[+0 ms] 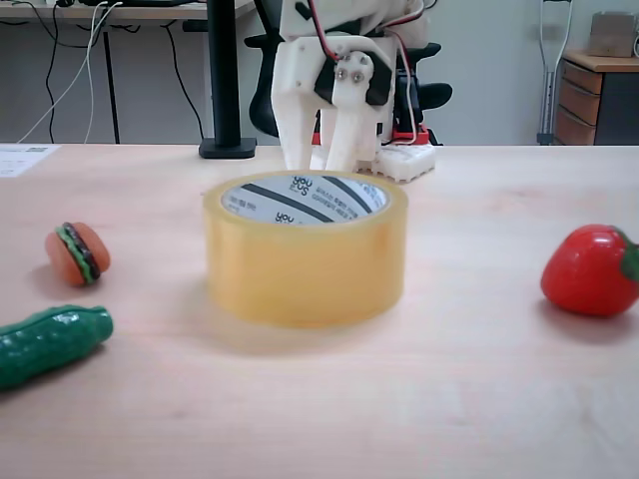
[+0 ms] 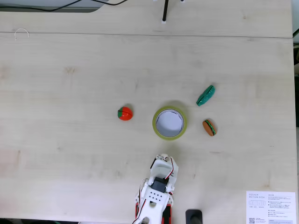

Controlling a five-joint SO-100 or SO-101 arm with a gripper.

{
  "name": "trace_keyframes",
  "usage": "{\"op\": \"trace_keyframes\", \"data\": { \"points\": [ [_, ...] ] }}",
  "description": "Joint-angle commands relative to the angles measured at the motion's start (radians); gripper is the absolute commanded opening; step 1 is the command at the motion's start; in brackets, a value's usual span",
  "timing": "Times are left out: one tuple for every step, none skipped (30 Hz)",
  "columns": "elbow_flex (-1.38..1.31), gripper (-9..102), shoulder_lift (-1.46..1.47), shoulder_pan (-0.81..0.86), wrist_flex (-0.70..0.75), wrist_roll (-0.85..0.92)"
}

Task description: Grasp a cucumber and put it in the hole.

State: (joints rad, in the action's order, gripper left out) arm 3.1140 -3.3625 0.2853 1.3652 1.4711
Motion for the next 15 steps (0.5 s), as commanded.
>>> {"op": "trace_keyframes", "data": {
  "points": [
    [-0.012, 2, -0.006, 0.000, -0.032, -0.003],
    [-0.015, 1, -0.006, 0.000, -0.038, -0.003],
    [-0.018, 1, -0.006, 0.000, -0.049, -0.003],
    [-0.021, 1, -0.006, 0.000, -0.064, -0.003],
    [-0.025, 1, -0.006, 0.000, -0.080, -0.003],
    [-0.029, 1, -0.006, 0.000, -0.089, -0.003],
    [-0.034, 1, -0.006, 0.000, -0.092, -0.003],
    [-0.038, 1, -0.006, 0.000, -0.092, -0.003],
    [-0.043, 1, -0.006, 0.000, -0.092, -0.003],
    [-0.051, 1, -0.006, 0.000, -0.092, -0.003],
    [-0.060, 1, -0.006, 0.000, -0.092, -0.003],
    [-0.071, 1, -0.006, 0.000, -0.092, -0.003],
    [-0.083, 1, -0.006, 0.000, -0.092, -0.003],
    [-0.098, 1, -0.006, 0.000, -0.092, -0.003],
    [-0.115, 1, -0.006, 0.000, -0.092, -0.003]
  ]
}}
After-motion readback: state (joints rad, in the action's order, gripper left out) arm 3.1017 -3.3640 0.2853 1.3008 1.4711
